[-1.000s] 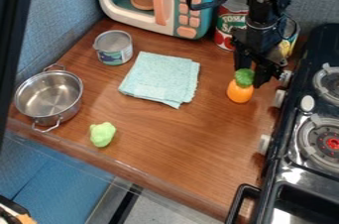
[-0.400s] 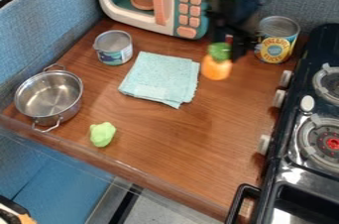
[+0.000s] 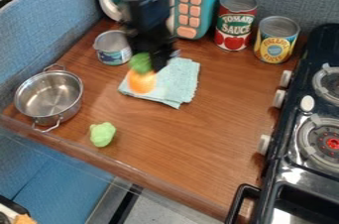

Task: Put the orange object inside the silver pot

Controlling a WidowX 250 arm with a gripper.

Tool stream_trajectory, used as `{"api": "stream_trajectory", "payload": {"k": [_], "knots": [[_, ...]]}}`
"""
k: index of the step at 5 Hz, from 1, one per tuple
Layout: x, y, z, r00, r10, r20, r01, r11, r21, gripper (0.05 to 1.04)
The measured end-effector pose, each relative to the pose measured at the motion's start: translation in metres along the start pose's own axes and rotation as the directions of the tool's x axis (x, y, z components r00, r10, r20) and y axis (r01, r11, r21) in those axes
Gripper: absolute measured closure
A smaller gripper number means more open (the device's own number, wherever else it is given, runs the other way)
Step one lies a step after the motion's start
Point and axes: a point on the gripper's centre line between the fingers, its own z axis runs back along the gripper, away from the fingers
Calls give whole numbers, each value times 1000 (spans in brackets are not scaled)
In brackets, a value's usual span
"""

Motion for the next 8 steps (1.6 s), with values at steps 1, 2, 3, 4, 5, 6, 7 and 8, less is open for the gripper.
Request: {"api": "stream_trajectory", "payload": {"k": [1, 2, 3, 4, 5, 6, 7, 8], "knots": [[-47, 43, -4, 996, 94, 14, -93, 996, -10, 517], [-68, 67, -7, 995, 100, 29, -101, 994, 27, 517], [-82, 86, -17, 987, 157, 12, -158, 987, 31, 517], [-79, 98, -23, 985, 171, 11, -171, 984, 42, 517], [-83, 111, -42, 983, 183, -30, -182, 982, 46, 517], [-86, 112, -54, 980, 190, -57, -188, 982, 30, 517], [-86, 112, -53, 979, 192, -62, -190, 981, 27, 444], [-83, 110, -42, 980, 187, -63, -185, 982, 28, 139]]}}
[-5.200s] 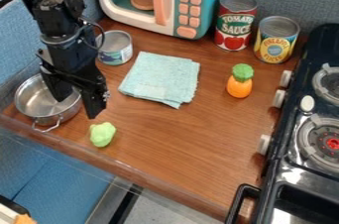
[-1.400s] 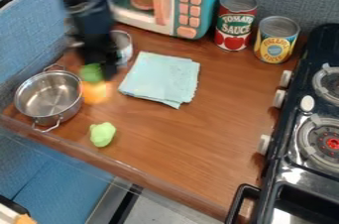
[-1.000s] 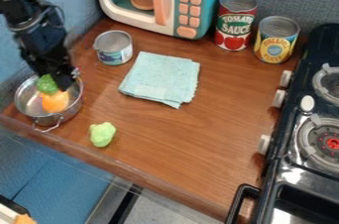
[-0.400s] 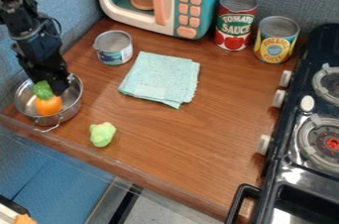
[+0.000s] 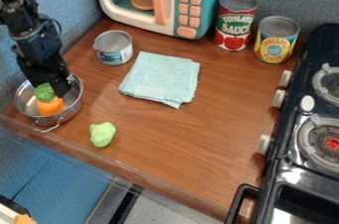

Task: Put the orange object inside the silver pot

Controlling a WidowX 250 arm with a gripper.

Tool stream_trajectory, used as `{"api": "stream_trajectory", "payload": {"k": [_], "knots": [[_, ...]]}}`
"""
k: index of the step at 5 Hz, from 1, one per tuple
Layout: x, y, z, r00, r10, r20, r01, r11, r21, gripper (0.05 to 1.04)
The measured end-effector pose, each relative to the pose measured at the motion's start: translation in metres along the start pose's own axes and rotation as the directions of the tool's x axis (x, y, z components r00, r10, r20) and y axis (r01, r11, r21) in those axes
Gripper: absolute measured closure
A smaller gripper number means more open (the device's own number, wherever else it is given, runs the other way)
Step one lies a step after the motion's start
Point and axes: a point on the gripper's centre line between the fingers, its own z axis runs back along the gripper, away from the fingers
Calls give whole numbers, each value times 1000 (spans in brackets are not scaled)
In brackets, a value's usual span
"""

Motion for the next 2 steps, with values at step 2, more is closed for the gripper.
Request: {"api": "stream_trajectory", "payload": {"k": [2], "knots": [[35, -9, 67, 987, -149, 62, 144, 987, 70, 83]]}}
